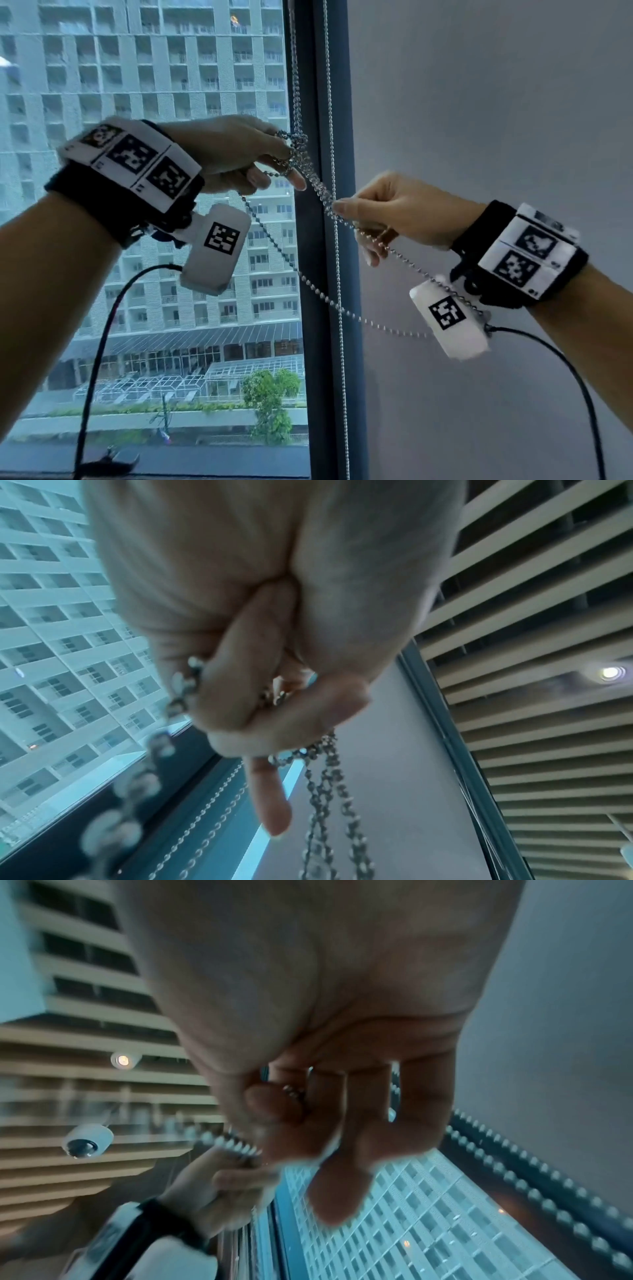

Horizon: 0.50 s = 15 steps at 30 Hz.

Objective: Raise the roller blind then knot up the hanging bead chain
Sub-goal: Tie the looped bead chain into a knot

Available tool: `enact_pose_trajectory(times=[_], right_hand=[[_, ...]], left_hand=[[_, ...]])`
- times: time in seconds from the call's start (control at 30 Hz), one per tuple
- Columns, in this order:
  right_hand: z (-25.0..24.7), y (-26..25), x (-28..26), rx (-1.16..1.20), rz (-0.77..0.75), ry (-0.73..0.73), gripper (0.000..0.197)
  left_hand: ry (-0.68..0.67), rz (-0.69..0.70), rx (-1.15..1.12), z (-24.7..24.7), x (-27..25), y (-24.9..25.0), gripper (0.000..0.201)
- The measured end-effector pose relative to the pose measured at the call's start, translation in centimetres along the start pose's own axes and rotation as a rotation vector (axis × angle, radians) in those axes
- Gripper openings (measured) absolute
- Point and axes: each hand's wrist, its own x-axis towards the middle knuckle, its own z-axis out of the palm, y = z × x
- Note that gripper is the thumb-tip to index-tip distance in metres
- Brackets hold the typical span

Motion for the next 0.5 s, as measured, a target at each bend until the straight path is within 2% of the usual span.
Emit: enact_pose_trajectory(times=[0.07, 0.2, 0.3, 0.37, 0.5], right_hand=[[0.5, -0.4, -0.2, -0.022, -0.01, 0.044, 0.045], [2.2, -1.5, -0.9, 0.082, -0.047, -0.035, 0.046], [3.1, -1.8, -0.7, 0.196, -0.006, 0.06, 0.047], [3.7, -2.1, -0.6, 0.247, 0.001, 0.072, 0.048], [4.0, -2.2, -0.9, 0.046, 0.009, 0.077, 0.047]], left_hand=[[0.001, 0.008, -0.048, 0.0, 0.1, 0.1, 0.02], [-0.081, 0.065, -0.211, 0.3, -0.6, 0.3, 0.005], [-0.124, 0.062, -0.337, 0.9, -0.9, 0.5, 0.013], [-0.124, 0.034, -0.392, 1.4, -1.1, 0.4, 0.016], [-0.091, 0.024, -0.372, 1.7, -1.2, 0.0, 0.017]])
